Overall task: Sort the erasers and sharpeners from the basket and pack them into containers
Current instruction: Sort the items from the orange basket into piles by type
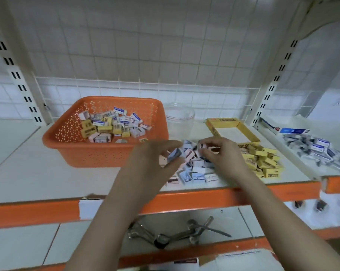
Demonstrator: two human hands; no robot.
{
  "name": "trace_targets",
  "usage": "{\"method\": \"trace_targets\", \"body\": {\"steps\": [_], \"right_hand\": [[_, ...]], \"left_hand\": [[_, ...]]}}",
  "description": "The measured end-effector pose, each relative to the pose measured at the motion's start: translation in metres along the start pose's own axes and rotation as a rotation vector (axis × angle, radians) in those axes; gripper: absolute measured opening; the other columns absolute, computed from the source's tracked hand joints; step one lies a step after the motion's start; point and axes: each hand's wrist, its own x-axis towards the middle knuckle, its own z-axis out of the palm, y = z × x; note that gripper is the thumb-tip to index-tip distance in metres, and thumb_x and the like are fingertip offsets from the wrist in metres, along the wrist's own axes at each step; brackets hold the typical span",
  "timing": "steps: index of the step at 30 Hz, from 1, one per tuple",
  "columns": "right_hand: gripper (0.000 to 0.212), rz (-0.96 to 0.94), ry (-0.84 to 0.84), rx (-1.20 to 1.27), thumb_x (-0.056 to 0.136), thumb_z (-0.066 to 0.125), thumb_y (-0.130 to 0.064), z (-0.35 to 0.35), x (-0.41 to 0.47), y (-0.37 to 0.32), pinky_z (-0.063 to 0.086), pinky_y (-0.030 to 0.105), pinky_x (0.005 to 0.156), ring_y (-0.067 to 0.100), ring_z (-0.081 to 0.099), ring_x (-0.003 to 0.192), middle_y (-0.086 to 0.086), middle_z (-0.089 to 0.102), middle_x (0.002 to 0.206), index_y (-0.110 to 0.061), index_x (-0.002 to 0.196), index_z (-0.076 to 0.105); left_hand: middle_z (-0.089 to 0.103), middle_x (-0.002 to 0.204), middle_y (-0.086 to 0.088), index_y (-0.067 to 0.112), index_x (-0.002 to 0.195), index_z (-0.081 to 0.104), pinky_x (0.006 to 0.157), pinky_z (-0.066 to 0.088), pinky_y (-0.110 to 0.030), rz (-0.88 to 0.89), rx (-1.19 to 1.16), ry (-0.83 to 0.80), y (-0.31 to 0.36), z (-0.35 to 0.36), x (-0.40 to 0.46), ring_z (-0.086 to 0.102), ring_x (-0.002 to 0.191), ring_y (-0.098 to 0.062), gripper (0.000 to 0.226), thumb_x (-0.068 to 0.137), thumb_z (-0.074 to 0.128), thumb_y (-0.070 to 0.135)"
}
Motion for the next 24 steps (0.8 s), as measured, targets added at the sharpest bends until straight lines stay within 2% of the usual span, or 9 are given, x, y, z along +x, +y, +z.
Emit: {"method": "trace_targets", "body": {"steps": [3, 6, 7, 9, 11, 15, 17, 21, 24], "right_hand": [[0.023, -0.036, -0.030, 0.021, 0.087, 0.067, -0.021, -0.001, -0.001, -0.001, 0.044, 0.011, 0.071, 0.012, 0.064, 0.091, 0.000, 0.070, 0.100, -0.017, 0.110, 0.070], [0.025, -0.055, -0.034, 0.078, 0.091, 0.061, -0.022, -0.005, -0.007, 0.000, 0.039, 0.000, 0.066, 0.011, 0.062, 0.092, -0.001, 0.069, 0.103, -0.016, 0.114, 0.068], [0.027, -0.055, -0.032, 0.087, 0.092, 0.060, -0.024, -0.007, -0.008, 0.001, 0.037, -0.001, 0.066, 0.009, 0.060, 0.093, -0.002, 0.068, 0.106, -0.017, 0.117, 0.067], [0.028, -0.056, -0.006, 0.117, 0.092, 0.059, -0.025, -0.013, -0.010, 0.001, 0.039, 0.005, 0.066, 0.011, 0.062, 0.093, -0.005, 0.067, 0.105, -0.020, 0.118, 0.066], [0.022, -0.076, 0.041, 0.159, 0.091, 0.059, -0.023, -0.020, -0.013, -0.003, 0.042, 0.015, 0.068, 0.011, 0.062, 0.085, -0.010, 0.066, 0.094, -0.023, 0.111, 0.068], [0.019, -0.117, 0.099, 0.271, 0.090, 0.060, -0.016, -0.031, -0.018, -0.014, 0.045, 0.008, 0.081, -0.003, 0.061, 0.089, -0.024, 0.063, 0.093, -0.022, 0.105, 0.069], [0.018, -0.137, 0.106, 0.287, 0.090, 0.059, -0.014, -0.033, -0.019, -0.021, 0.044, 0.005, 0.080, -0.008, 0.060, 0.086, -0.028, 0.061, 0.092, -0.026, 0.100, 0.068], [0.016, -0.179, 0.096, 0.271, 0.090, 0.059, -0.014, -0.034, -0.006, -0.047, 0.040, 0.001, 0.066, -0.014, 0.057, 0.075, -0.024, 0.063, 0.085, -0.027, 0.095, 0.068], [0.017, -0.235, -0.004, 0.177, 0.089, 0.060, -0.014, -0.026, 0.022, -0.077, 0.041, 0.002, 0.066, -0.004, 0.061, 0.076, -0.021, 0.063, 0.082, -0.022, 0.098, 0.071]], "left_hand": [[0.055, 0.085, 0.027, 0.036, 0.117, 0.061, 0.069, 0.038, 0.001, -0.068, -0.030, 0.002, 0.004, 0.016, -0.009, 0.048, 0.079, 0.021, 0.035, 0.082, 0.067, 0.037], [0.065, 0.095, 0.015, 0.032, 0.112, 0.064, 0.069, 0.041, -0.005, -0.113, -0.009, -0.002, 0.004, 0.031, -0.009, 0.057, 0.082, 0.007, 0.030, 0.082, 0.069, 0.030], [0.066, 0.100, 0.012, 0.030, 0.113, 0.064, 0.072, 0.044, -0.012, -0.127, 0.015, -0.017, 0.004, 0.036, -0.008, 0.059, 0.086, 0.000, 0.030, 0.083, 0.068, 0.029], [0.065, 0.114, 0.007, 0.028, 0.117, 0.063, 0.080, 0.043, -0.019, -0.143, 0.092, -0.063, 0.002, 0.044, -0.004, 0.059, 0.097, -0.009, 0.031, 0.087, 0.065, 0.027], [0.060, 0.123, 0.006, 0.027, 0.120, 0.062, 0.085, 0.039, -0.020, -0.143, 0.143, -0.095, -0.003, 0.049, 0.001, 0.056, 0.108, -0.012, 0.031, 0.089, 0.062, 0.025], [0.058, 0.126, 0.007, 0.027, 0.120, 0.062, 0.089, 0.039, -0.021, -0.132, 0.166, -0.123, -0.012, 0.057, 0.006, 0.053, 0.112, -0.012, 0.031, 0.089, 0.061, 0.024], [0.059, 0.125, 0.008, 0.028, 0.118, 0.063, 0.087, 0.041, -0.022, -0.118, 0.173, -0.123, -0.014, 0.056, 0.006, 0.053, 0.109, -0.010, 0.029, 0.089, 0.061, 0.028], [0.064, 0.113, 0.013, 0.030, 0.114, 0.066, 0.080, 0.050, -0.023, -0.044, 0.159, -0.015, -0.008, 0.023, 0.005, 0.059, 0.093, -0.004, 0.025, 0.091, 0.055, 0.036], [0.066, 0.092, 0.015, 0.025, 0.105, 0.070, 0.069, 0.046, -0.013, 0.033, 0.153, 0.089, -0.010, -0.023, 0.010, 0.055, 0.074, 0.009, 0.020, 0.090, 0.058, 0.028]]}}
